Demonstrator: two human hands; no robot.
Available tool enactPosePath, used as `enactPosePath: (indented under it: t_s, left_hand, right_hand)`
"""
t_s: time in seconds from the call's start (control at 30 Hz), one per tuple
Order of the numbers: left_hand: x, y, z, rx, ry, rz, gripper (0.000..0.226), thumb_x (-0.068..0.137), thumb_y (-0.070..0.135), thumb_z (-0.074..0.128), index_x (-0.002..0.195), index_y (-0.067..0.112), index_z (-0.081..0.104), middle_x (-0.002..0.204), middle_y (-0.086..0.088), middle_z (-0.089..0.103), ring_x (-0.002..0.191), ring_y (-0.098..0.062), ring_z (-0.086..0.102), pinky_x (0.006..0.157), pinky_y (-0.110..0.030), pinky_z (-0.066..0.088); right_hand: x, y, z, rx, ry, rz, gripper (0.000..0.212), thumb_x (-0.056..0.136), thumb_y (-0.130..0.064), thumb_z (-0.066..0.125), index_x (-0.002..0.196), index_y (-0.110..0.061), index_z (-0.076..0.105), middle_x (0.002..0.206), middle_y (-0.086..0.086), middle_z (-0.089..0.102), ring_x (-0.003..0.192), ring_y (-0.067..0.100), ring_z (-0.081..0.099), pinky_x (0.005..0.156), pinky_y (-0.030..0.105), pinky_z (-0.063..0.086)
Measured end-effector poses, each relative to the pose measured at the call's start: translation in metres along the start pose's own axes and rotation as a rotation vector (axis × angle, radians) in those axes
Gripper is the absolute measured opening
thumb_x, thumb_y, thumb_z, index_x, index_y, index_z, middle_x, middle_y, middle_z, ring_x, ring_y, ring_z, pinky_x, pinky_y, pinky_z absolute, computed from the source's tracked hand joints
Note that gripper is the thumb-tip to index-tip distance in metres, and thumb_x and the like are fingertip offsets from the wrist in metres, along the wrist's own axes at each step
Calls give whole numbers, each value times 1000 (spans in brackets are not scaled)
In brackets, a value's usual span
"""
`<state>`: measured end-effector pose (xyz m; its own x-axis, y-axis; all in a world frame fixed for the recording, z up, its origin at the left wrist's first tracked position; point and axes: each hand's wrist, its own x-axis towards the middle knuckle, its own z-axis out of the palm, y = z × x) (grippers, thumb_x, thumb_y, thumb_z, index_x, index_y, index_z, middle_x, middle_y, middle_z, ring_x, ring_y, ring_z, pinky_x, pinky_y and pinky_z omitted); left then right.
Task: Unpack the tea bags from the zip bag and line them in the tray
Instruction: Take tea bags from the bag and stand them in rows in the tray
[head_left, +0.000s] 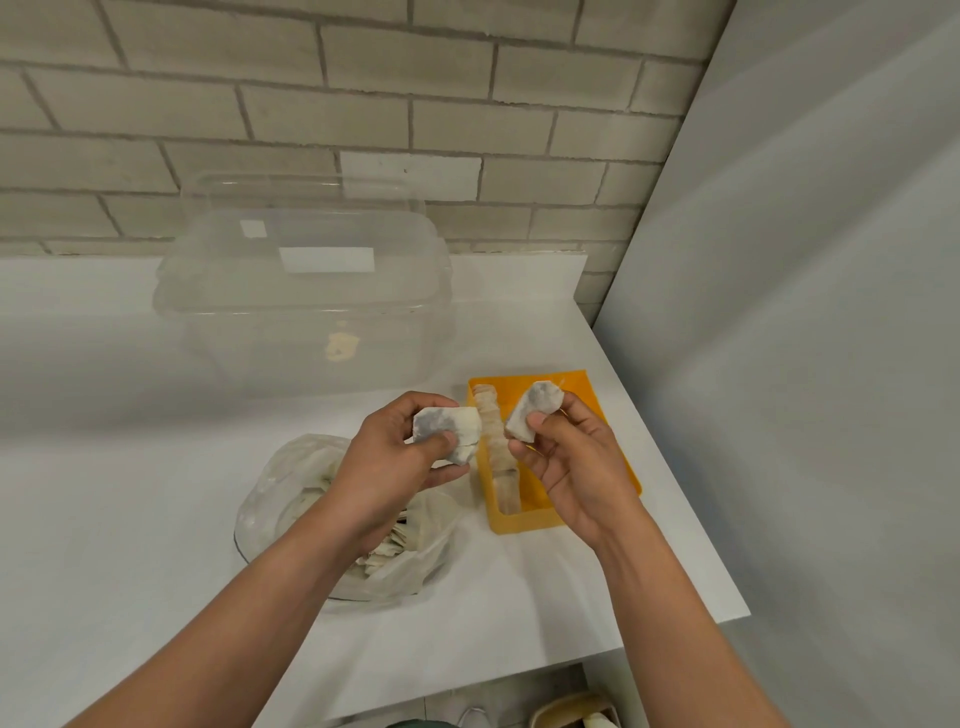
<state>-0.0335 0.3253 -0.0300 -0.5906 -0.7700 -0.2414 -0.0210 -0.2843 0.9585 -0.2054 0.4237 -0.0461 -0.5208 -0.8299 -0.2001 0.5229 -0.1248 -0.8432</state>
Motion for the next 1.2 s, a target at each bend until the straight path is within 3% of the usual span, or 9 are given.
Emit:
enactPosePath:
  t_s: [0.2,0.33,0.53,0.7,0.83,1.0,1.2]
  left_hand:
    - [2,0,0,1,3,4,24,97,-7,60,106,12,71,117,-21,65,99,-32,74,78,-32,63]
    - [2,1,-1,1,5,10,24,98,-7,60,107,12,71,119,-22,65,103,-35,73,79,-33,64]
    - [3,2,-5,2,20,9,23,97,-8,60,108,11,70,122,-25,63,96,-29,74,79,-33,64]
    - [1,3,-5,5,23,8,22,97,-7,61,108,10,70,122,-25,63,95,-28,75,80,-33,63]
    - [-1,3,-6,2,32,5,23,97,-7,61,109,11,70,122,-24,63,95,-28,75,80,-33,63]
    - [-5,4,-11,-2,53,5,23,97,-7,61,110,11,70,121,-21,64,98,-29,75,80,-32,63]
    - [-6,1,-9,-15,68,-6,25,96,-8,62,109,12,71,119,-21,64,96,-28,75,81,-34,64]
  right_hand:
    - [7,-3,-8,-142,45,-50,18,96,-5,66,114,-5,69,101,8,75,97,22,71,83,36,62]
    - [10,-2,-23,-497,107,-97,12,94,-11,71,107,-11,73,101,4,78,100,20,74,85,33,61]
    - [22,12,-55,-1024,75,-1,9,87,-24,79,94,-29,80,85,-14,74,72,0,60,68,19,46]
    - [34,22,-60,-1355,-41,121,16,83,-24,80,98,-28,77,94,-11,74,92,5,68,71,22,50]
    - [38,26,-54,-1442,-130,201,18,79,-23,84,95,-28,77,88,-11,76,89,9,70,79,30,57]
    - [41,30,-54,-1530,-90,171,24,72,-38,90,89,-34,74,82,-17,71,84,6,67,73,27,56]
    - [45,32,-55,-1561,-114,161,21,81,-40,83,99,-29,78,84,-17,68,90,9,67,78,29,57]
